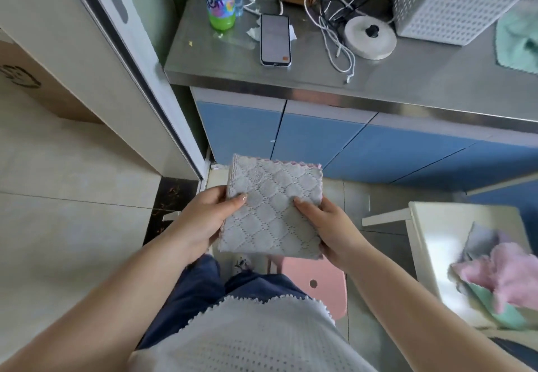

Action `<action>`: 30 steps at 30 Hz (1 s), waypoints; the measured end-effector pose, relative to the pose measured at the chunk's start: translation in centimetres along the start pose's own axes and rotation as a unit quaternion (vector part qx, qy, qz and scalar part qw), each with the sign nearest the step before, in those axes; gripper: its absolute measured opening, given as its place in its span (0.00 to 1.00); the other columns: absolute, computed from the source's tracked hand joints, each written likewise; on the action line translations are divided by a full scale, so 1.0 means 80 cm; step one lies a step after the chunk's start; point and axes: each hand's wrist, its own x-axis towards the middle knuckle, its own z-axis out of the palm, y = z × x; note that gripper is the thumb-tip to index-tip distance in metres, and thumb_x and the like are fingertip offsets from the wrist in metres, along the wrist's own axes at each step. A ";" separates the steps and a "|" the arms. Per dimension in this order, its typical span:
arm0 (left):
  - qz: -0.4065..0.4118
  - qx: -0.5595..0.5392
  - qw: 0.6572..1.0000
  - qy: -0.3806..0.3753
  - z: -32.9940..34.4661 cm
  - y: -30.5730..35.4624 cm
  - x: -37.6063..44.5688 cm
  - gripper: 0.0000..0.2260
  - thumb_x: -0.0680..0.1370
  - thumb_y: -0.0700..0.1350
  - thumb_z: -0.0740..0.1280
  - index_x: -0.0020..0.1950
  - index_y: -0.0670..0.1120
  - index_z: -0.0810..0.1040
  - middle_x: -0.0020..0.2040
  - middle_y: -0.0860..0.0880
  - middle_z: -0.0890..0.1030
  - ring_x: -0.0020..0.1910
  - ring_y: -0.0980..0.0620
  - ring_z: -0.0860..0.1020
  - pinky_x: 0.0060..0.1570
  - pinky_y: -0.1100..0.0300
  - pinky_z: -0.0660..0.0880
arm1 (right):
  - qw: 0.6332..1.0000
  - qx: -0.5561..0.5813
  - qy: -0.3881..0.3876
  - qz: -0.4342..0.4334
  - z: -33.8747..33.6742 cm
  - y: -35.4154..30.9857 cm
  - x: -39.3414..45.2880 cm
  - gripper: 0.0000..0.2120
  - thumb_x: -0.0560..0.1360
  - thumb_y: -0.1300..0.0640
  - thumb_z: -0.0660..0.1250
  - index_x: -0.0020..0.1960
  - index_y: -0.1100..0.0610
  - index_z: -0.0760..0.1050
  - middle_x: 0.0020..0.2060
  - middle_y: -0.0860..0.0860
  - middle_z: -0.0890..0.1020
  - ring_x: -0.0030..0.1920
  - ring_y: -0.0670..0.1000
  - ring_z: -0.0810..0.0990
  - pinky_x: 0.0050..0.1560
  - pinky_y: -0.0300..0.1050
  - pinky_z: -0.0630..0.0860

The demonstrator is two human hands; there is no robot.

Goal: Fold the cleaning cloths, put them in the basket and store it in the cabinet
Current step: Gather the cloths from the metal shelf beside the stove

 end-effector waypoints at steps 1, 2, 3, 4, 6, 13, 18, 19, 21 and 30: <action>-0.003 0.007 1.000 -0.009 0.001 0.010 0.013 0.07 0.77 0.42 0.66 0.53 0.46 0.80 0.50 0.45 0.84 0.53 0.44 0.81 0.53 0.50 0.76 | 1.000 0.008 0.014 -0.002 0.001 -0.008 0.007 0.11 0.76 0.57 0.66 0.58 0.56 0.75 0.48 0.50 0.84 0.45 0.48 0.84 0.41 0.43 0.81; -0.006 0.010 1.000 -0.018 0.003 0.019 0.023 0.07 0.77 0.42 0.66 0.54 0.45 0.80 0.51 0.44 0.83 0.53 0.44 0.81 0.54 0.49 0.76 | 1.000 0.017 0.024 -0.006 0.003 -0.015 0.013 0.10 0.76 0.57 0.66 0.58 0.56 0.75 0.48 0.50 0.84 0.44 0.48 0.84 0.41 0.43 0.81; -0.009 0.011 0.999 -0.030 0.004 0.028 0.035 0.08 0.77 0.42 0.66 0.54 0.45 0.79 0.51 0.44 0.83 0.52 0.44 0.81 0.54 0.49 0.76 | 0.999 0.025 0.036 -0.010 0.003 -0.022 0.019 0.10 0.76 0.58 0.66 0.57 0.56 0.75 0.47 0.51 0.85 0.44 0.49 0.84 0.41 0.44 0.82; -0.013 0.015 0.999 -0.051 0.007 0.044 0.053 0.07 0.77 0.41 0.65 0.54 0.44 0.79 0.51 0.43 0.83 0.52 0.45 0.81 0.53 0.49 0.76 | 0.998 0.039 0.050 -0.015 0.004 -0.032 0.031 0.10 0.76 0.58 0.66 0.57 0.57 0.75 0.48 0.52 0.84 0.44 0.50 0.84 0.42 0.46 0.82; -0.014 0.020 0.997 -0.068 0.008 0.062 0.076 0.06 0.77 0.41 0.65 0.52 0.45 0.80 0.50 0.44 0.84 0.51 0.45 0.81 0.52 0.50 0.77 | 0.996 0.051 0.071 -0.019 0.008 -0.046 0.043 0.11 0.76 0.57 0.66 0.58 0.58 0.75 0.49 0.54 0.84 0.47 0.53 0.84 0.46 0.51 0.82; 0.000 0.079 0.984 -0.159 0.016 0.159 0.191 0.10 0.77 0.42 0.66 0.57 0.43 0.78 0.52 0.43 0.83 0.52 0.45 0.82 0.49 0.54 0.79 | 0.975 0.152 0.145 -0.068 0.019 -0.114 0.110 0.22 0.67 0.53 0.73 0.60 0.57 0.74 0.53 0.57 0.83 0.54 0.60 0.81 0.57 0.62 0.76; -0.008 0.119 0.963 -0.241 0.038 0.217 0.250 0.13 0.77 0.41 0.65 0.60 0.41 0.76 0.54 0.42 0.82 0.52 0.46 0.81 0.48 0.56 0.80 | 0.957 0.198 0.192 -0.095 0.017 -0.149 0.135 0.19 0.73 0.57 0.69 0.63 0.54 0.72 0.56 0.56 0.82 0.53 0.57 0.82 0.53 0.57 0.79; -0.008 0.131 0.960 -0.248 0.041 0.223 0.256 0.13 0.77 0.41 0.66 0.61 0.41 0.76 0.54 0.42 0.83 0.52 0.46 0.81 0.49 0.55 0.79 | 0.953 0.202 0.203 -0.095 0.018 -0.151 0.136 0.18 0.74 0.59 0.68 0.63 0.54 0.72 0.55 0.56 0.82 0.53 0.57 0.82 0.51 0.55 0.79; -0.014 0.158 0.951 -0.265 0.050 0.234 0.270 0.14 0.76 0.42 0.68 0.61 0.42 0.75 0.54 0.43 0.83 0.53 0.46 0.81 0.53 0.50 0.78 | 0.948 0.202 0.227 -0.092 0.016 -0.157 0.140 0.15 0.76 0.62 0.66 0.62 0.54 0.72 0.54 0.55 0.82 0.49 0.55 0.83 0.47 0.52 0.80; -0.026 0.200 0.936 -0.288 0.088 0.252 0.312 0.15 0.74 0.43 0.70 0.60 0.43 0.75 0.52 0.46 0.83 0.51 0.49 0.82 0.48 0.55 0.79 | 0.940 0.198 0.269 -0.071 -0.012 -0.189 0.158 0.12 0.77 0.62 0.63 0.57 0.50 0.75 0.50 0.52 0.84 0.49 0.55 0.83 0.52 0.59 0.79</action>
